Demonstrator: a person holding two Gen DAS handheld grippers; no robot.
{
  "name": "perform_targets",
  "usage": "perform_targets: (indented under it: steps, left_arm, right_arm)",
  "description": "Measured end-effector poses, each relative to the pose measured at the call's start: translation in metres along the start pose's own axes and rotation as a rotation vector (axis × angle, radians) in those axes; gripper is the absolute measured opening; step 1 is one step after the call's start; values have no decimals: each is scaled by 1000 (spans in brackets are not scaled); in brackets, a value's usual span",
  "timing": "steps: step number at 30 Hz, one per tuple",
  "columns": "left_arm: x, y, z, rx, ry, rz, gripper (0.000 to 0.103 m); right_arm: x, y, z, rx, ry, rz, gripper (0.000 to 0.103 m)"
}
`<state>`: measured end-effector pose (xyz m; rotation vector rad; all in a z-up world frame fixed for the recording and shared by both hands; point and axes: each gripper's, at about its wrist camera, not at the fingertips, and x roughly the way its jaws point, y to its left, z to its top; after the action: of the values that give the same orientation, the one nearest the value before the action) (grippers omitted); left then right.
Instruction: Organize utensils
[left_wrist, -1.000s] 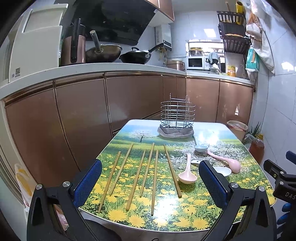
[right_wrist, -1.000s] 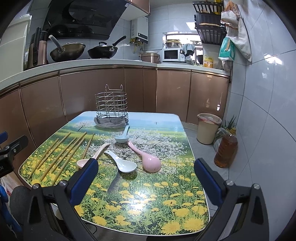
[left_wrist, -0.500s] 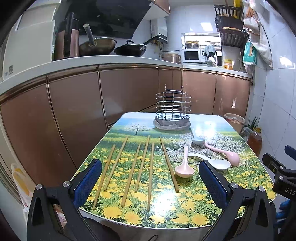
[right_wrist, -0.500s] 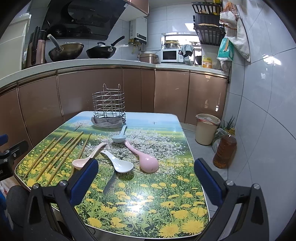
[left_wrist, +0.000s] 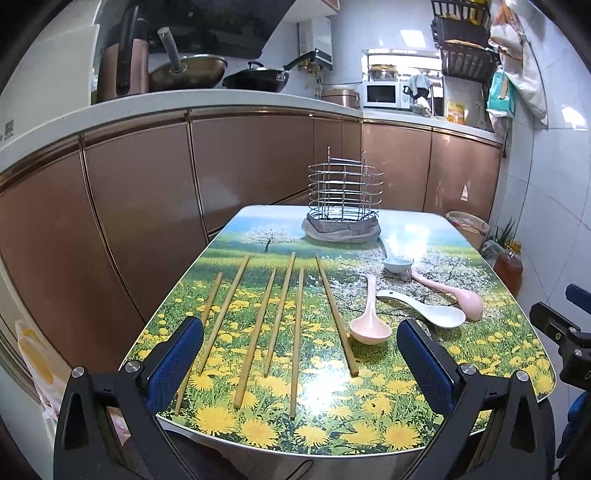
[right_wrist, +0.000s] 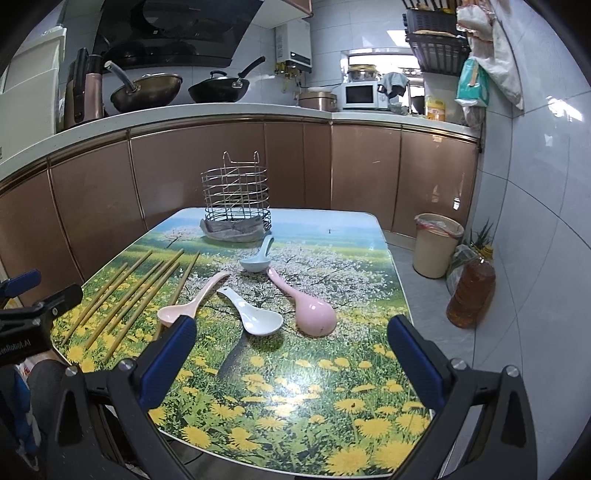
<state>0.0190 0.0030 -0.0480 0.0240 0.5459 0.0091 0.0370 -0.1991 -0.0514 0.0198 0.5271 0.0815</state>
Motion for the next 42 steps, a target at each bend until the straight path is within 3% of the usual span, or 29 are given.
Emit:
perform_targets:
  steps: [7,13,17,20,23,28,33,42]
  left_arm:
    - [21,13,8,-54,62,-58,102]
    - [42,-6,11,8,130,-141,89]
    - [64,-20,17,50,204,-220,73]
    - [82,-28,24,82,257,-280,66]
    - [102,-38,33,135,323,-358,52]
    - [142,-54,44,205,458,-458,40]
    - [176,-66,48,241,552,-473,26]
    - [227,-81,46,331,671,-437,23]
  right_arm:
    - [15,-15,6,-17,26,31,103]
    - [34,-22,19,-57,54,96,100]
    - [52,-26,28,-88,108,178,76]
    - [66,-24,33,-98,148,273,60]
    - [87,-18,40,-142,217,371,46]
    - [119,-7,46,-194,296,477,37]
    - [140,0,50,-245,349,512,33]
    - [172,12,58,-326,432,559,32]
